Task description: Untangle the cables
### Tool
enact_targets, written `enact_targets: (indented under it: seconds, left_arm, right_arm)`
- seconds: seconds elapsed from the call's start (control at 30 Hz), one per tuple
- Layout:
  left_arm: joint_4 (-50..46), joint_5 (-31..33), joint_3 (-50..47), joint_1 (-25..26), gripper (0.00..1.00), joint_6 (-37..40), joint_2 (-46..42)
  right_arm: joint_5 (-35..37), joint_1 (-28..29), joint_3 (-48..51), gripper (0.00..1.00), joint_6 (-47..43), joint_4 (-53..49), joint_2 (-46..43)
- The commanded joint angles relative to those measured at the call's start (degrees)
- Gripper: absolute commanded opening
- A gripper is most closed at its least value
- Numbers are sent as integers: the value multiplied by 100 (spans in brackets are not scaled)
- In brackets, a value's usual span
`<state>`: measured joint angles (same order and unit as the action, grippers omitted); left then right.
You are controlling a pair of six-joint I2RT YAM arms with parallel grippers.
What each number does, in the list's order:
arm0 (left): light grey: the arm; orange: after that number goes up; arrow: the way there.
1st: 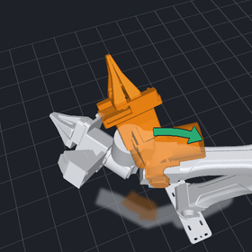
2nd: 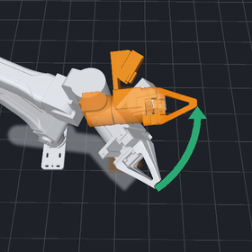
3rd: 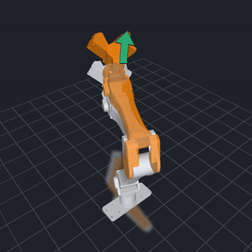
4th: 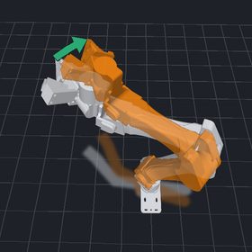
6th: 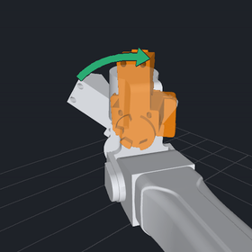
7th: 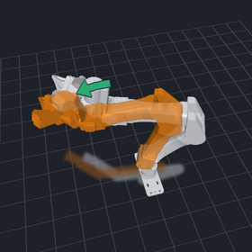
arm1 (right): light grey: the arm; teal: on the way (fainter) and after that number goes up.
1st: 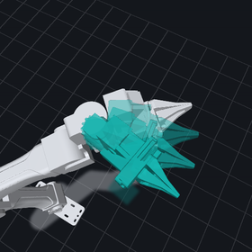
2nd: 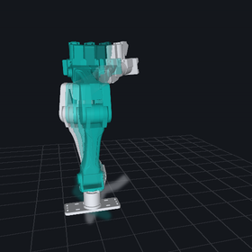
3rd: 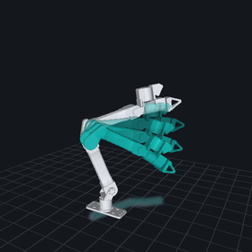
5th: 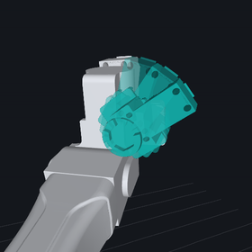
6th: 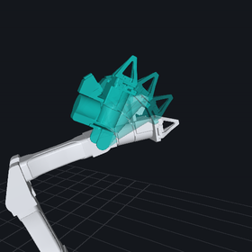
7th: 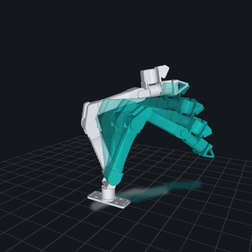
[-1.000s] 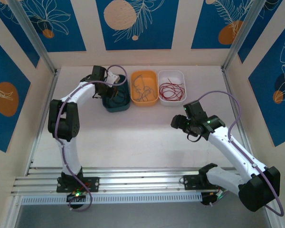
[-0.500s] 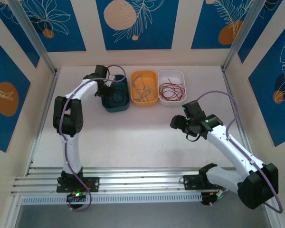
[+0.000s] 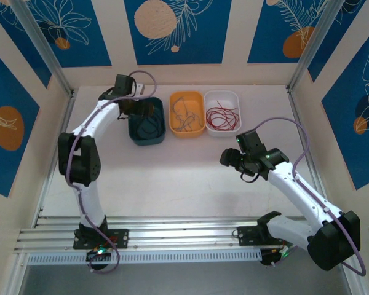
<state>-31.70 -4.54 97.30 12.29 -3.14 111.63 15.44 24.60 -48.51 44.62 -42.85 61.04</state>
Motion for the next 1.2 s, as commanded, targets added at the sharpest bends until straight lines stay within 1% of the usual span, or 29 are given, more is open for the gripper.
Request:
enact_targets:
  seconds: [0.0,0.27,0.37,0.47,0.57,0.77,0.9,1.07,1.17]
  left_arm:
    - [147,-206,-136,30,84,-265,-442]
    - [388,-70,-761,56,99,-551,-1467]
    - [501,62,-1200,64,100,-682,-1991]
    - [678,269,-1808,65,100,-805,-2656]
    - [827,582,-2457,63,100,-945,-3378]
    - [1267,1109,-3935,62,100,-1136,-4922]
    - [1687,1436,-5001,63,100,-1166,-5942]
    - [2408,1961,-6376,67,100,-823,-6850]
    - [2960,2360,-7100,63,100,-499,-7144]
  right_arm:
    - [-50,-39,2,78,-21,9,-16]
    - [102,-43,-18,81,-82,-43,-225]
    - [265,-37,-38,85,-111,-122,-351]
    - [483,-60,-43,90,-164,-203,-509]
    - [718,-107,-19,100,-215,-249,-690]
    - [1110,-320,28,99,-388,-302,-976]
    - [1510,-403,218,99,-603,-149,-1197]
    - [2090,-447,781,99,-1100,500,-1661]
    - [2283,-488,1316,99,-1737,1308,-2000]
